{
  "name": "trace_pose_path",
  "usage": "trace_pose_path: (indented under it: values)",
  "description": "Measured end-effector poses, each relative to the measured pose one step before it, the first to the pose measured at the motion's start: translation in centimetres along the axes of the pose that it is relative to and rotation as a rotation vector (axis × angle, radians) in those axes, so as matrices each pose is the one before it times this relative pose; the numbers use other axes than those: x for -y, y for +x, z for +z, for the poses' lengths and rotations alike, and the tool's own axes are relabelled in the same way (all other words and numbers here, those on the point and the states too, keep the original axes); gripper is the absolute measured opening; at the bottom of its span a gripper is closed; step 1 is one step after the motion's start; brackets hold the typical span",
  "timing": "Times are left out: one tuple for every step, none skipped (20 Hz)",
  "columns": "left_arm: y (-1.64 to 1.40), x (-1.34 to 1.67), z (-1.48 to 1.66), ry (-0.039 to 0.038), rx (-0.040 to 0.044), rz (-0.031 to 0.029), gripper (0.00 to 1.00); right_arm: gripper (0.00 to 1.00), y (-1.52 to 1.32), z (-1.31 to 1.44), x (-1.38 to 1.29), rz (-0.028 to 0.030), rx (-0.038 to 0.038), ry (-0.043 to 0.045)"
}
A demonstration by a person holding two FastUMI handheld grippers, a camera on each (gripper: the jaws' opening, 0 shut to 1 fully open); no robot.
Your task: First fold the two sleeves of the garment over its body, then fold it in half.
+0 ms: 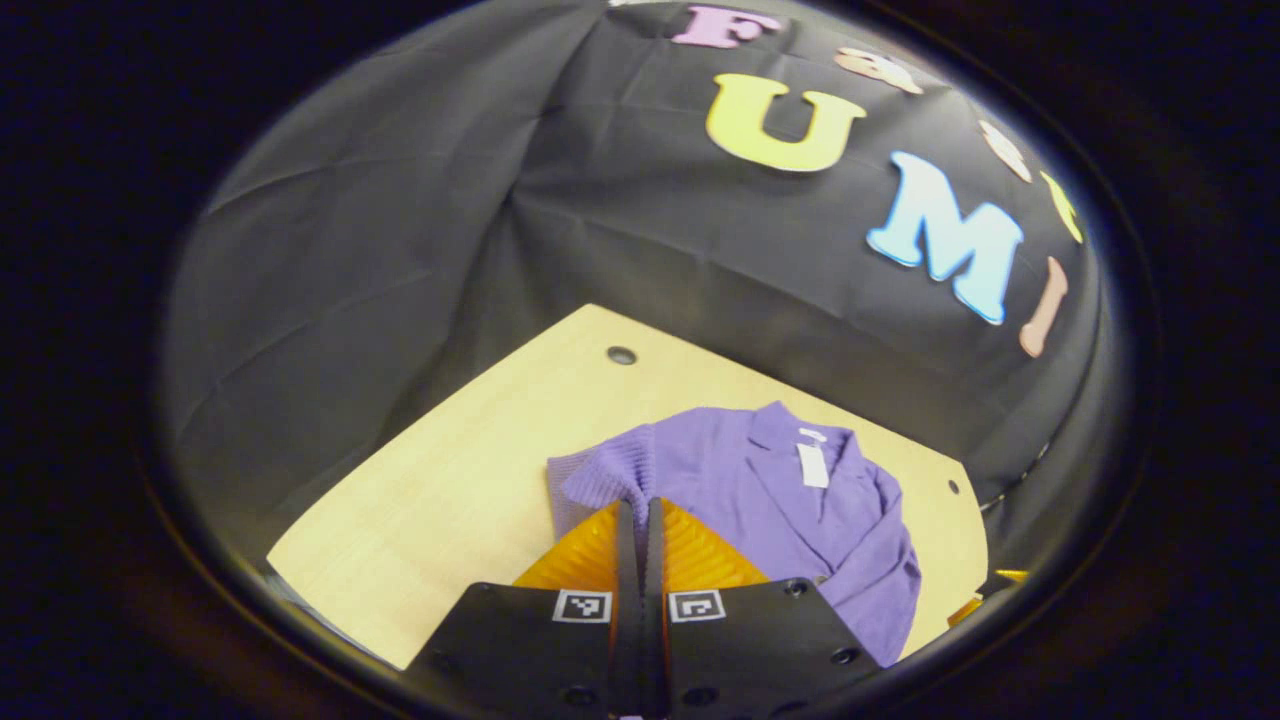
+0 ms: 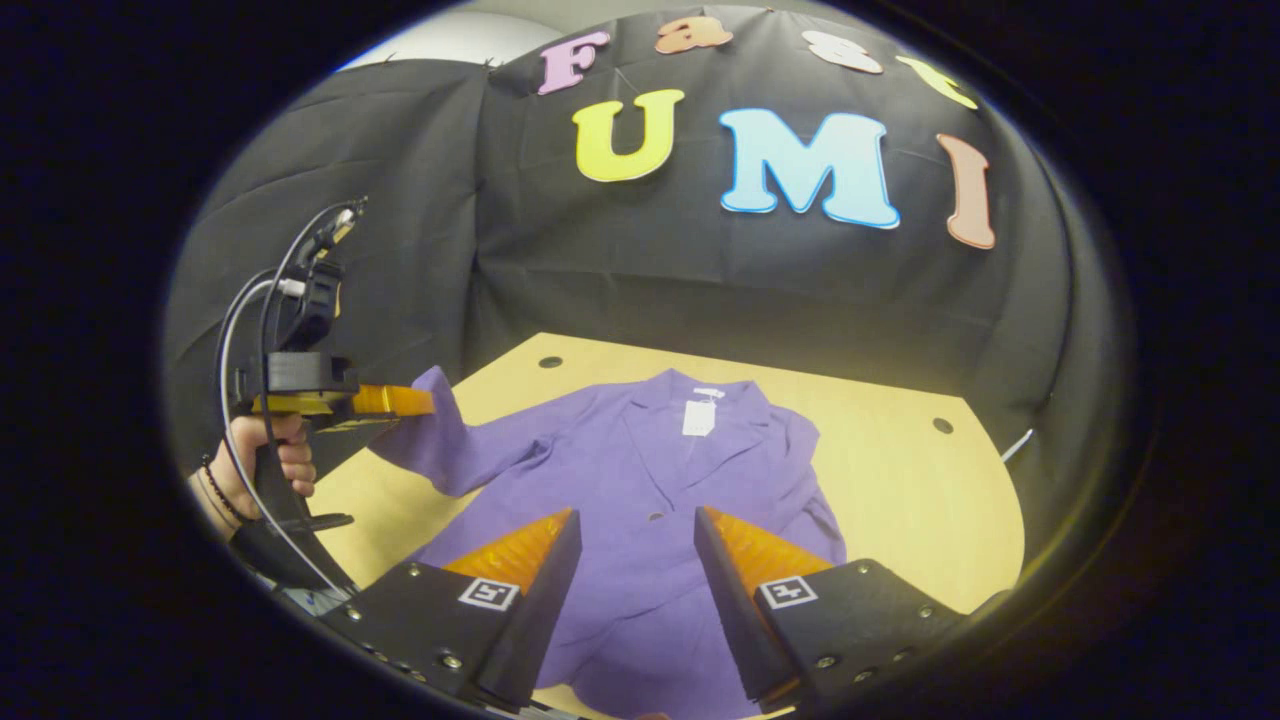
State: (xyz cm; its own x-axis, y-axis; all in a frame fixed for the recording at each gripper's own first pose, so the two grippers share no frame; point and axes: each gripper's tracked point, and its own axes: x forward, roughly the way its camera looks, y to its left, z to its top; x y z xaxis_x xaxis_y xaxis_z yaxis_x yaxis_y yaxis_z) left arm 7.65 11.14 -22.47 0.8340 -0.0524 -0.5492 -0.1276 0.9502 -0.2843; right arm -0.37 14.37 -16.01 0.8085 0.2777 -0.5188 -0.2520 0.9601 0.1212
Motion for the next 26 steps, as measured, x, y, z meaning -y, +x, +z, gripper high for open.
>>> trace_pose_path:
  values:
    - [0.046,1.585,0.097,0.02624,0.00090,-0.02444,0.07,0.72,-0.133,-0.089,0.486,-0.01067,-0.00111,0.00827]
    - [0.009,1.229,-0.025,0.02627,-0.00110,-0.01493,0.07,0.72,-0.131,-0.290,0.482,-0.01042,-0.00224,0.00796]
    - [0.065,1.099,-0.075,0.02111,-0.00001,-0.01719,0.07,0.72,-0.139,-0.126,0.585,-0.01097,-0.00042,0.00804]
    - [0.030,1.114,-0.104,0.02066,-0.00414,-0.01704,0.07,0.72,-0.191,-0.157,0.529,-0.01078,-0.00057,0.00855]
    - [0.089,1.008,-0.067,0.01718,-0.00172,-0.01347,0.07,0.72,-0.195,-0.126,0.562,-0.01082,-0.00093,0.00806]
    - [-0.187,1.098,-0.121,0.01575,-0.00231,-0.01642,0.07,0.72,-0.132,-0.141,0.501,-0.00957,-0.00050,0.00743]
    - [-0.006,1.240,0.067,0.01385,0.00043,-0.01702,0.07,0.72,-0.156,-0.088,0.597,-0.01053,0.00040,0.00740]
    - [-0.164,1.312,-0.124,0.01406,-0.00436,-0.02221,0.06,0.72,-0.102,-0.146,0.513,-0.00909,-0.00056,0.00684]
    - [-0.047,1.097,-0.173,0.01460,-0.00436,-0.01782,0.07,0.72,-0.114,-0.147,0.543,-0.00900,-0.00196,0.00666]
    - [0.059,1.343,-0.210,0.01032,-0.00469,-0.02249,0.07,0.72,-0.109,-0.180,0.456,-0.00690,-0.00224,0.00753]
    - [-0.029,1.525,-0.318,0.00649,-0.00749,-0.02388,0.07,0.72,-0.185,-0.035,0.413,-0.00453,-0.00051,0.00758]
    - [-0.003,1.459,-0.437,0.00714,-0.00750,-0.02195,0.07,0.72,-0.174,-0.090,0.509,-0.00445,0.00057,0.00607]
    - [0.130,1.479,-0.522,0.01050,-0.00888,-0.02302,0.07,0.72,-0.232,-0.053,0.409,-0.00372,-0.00052,0.00331]
    - [0.188,1.382,-0.521,0.01243,-0.00925,-0.01988,0.07,0.72,-0.157,-0.193,0.394,-0.00460,-0.00223,0.00124]
    - [0.321,1.549,-0.647,0.01446,-0.01141,-0.02446,0.07,0.72,-0.187,-0.136,0.491,-0.00558,-0.00209,0.00060]
    - [0.166,1.461,-0.685,0.01726,-0.01072,-0.02185,0.07,0.72,-0.116,-0.276,0.432,-0.00583,-0.00251,0.00189]
    - [0.178,1.459,-0.612,0.01831,-0.01125,-0.02345,0.07,0.72,-0.115,-0.181,0.492,-0.00663,-0.00052,0.00340]
    - [0.124,1.516,-0.757,0.01898,-0.01023,-0.02569,0.07,0.72,-0.021,-0.260,0.487,-0.00740,-0.00430,0.00454]
    - [0.323,1.497,-0.598,0.02166,-0.01099,-0.02392,0.07,0.72,-0.066,-0.411,0.448,-0.00706,-0.00521,0.00618]
    - [0.413,1.306,-0.805,0.02150,-0.01420,-0.01829,0.07,0.72,-0.062,-0.377,0.479,-0.00747,-0.00505,0.00733]
    - [0.470,1.074,-0.729,0.01882,-0.01695,-0.01375,0.07,0.72,-0.041,-0.371,0.562,-0.00666,-0.00600,0.00751]
    - [0.468,0.947,-0.782,0.01523,-0.01426,-0.00585,0.07,0.72,-0.042,-0.445,0.490,-0.00581,-0.00655,0.00541]
    - [0.666,0.395,-0.776,0.01414,-0.01178,0.00186,0.07,0.72,-0.024,-0.344,0.607,-0.00795,-0.00332,0.00205]
    - [0.421,0.172,-0.742,0.01025,-0.00624,0.00854,0.07,0.72,0.056,-0.351,0.747,-0.00939,-0.00280,-0.00164]
    - [0.201,0.069,-0.534,0.00380,-0.00484,0.00780,0.06,0.72,-0.004,-0.266,0.747,-0.01054,-0.00227,-0.00369]
    - [0.194,0.025,-0.472,-0.00226,-0.00614,0.01071,0.07,0.72,0.009,-0.321,0.650,-0.00800,-0.00103,-0.00307]
